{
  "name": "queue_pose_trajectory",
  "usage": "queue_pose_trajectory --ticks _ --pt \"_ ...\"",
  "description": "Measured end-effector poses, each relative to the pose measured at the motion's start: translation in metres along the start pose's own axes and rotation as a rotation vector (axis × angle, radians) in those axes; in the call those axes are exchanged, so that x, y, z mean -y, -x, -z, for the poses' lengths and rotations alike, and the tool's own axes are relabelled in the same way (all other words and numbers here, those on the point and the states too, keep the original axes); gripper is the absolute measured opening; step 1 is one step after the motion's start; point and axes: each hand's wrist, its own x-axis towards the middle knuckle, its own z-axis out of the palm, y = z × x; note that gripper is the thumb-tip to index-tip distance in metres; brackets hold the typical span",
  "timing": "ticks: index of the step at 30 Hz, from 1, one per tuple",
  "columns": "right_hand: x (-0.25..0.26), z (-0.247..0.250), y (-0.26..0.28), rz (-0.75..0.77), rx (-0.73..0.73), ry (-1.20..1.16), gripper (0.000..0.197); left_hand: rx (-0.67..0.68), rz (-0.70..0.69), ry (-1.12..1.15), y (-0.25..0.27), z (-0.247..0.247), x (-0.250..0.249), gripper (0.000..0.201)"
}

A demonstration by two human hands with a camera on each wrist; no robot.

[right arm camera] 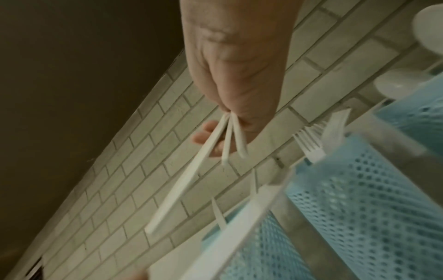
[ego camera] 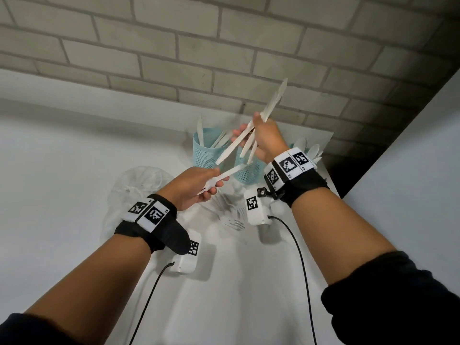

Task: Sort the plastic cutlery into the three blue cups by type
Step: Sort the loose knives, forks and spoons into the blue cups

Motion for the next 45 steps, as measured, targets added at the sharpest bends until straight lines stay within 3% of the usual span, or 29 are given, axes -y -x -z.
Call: queue_pose_trajectory --ticks 3,11,14,20,26,28,31,33,36,40,42,45 --pt "0.011 -0.012 -0.019 0.134 -0.039 -0.004 0.006 -0.052 -0.02 0.007 0.004 0.014 -0.002 0.024" --pt "-0.005 -0.051 -0.056 0.373 -0.136 -0.003 0.034 -0.159 -0.009 -0.024 0.003 0.033 0.001 0.021" --pt "-0.022 -0.059 -0.062 0.335 -0.114 0.05 0.032 -0.172 0.001 -0.031 0.002 0.035 0.004 0.022" --pt "-0.051 -0.052 -0.07 0.288 0.02 0.385 0.014 -0.144 0.063 0.034 0.002 0.039 0.005 0.025" --pt "-0.043 -0.042 -0.072 0.302 0.064 0.512 0.019 -0.065 0.084 0.032 0.004 0.038 0.005 0.024" --pt "-0.036 -0.039 -0.065 0.372 0.05 0.534 0.017 -0.062 0.062 -0.023 0.004 0.037 0.006 0.02" --pt "-0.025 -0.038 -0.04 0.595 -0.022 0.564 0.01 -0.092 -0.007 -0.06 0.003 0.032 0.005 0.02" --pt "-0.022 -0.036 -0.016 0.621 0.07 0.592 0.009 -0.106 -0.055 -0.032 0.001 0.025 0.003 0.024" --pt "-0.031 -0.023 0.011 0.579 0.245 0.724 0.019 -0.105 -0.119 0.016 -0.003 0.01 0.002 0.024" --pt "-0.042 0.006 0.028 0.473 0.346 1.053 0.026 -0.098 -0.208 0.047 -0.008 -0.01 0.001 0.008" --pt "-0.039 0.022 0.033 0.3 0.386 1.143 0.033 -0.119 -0.253 0.1 -0.01 -0.018 0.001 0.007" --pt "-0.033 0.045 0.042 -0.067 0.477 1.052 0.038 -0.192 -0.294 0.164 -0.017 -0.025 0.001 0.013"
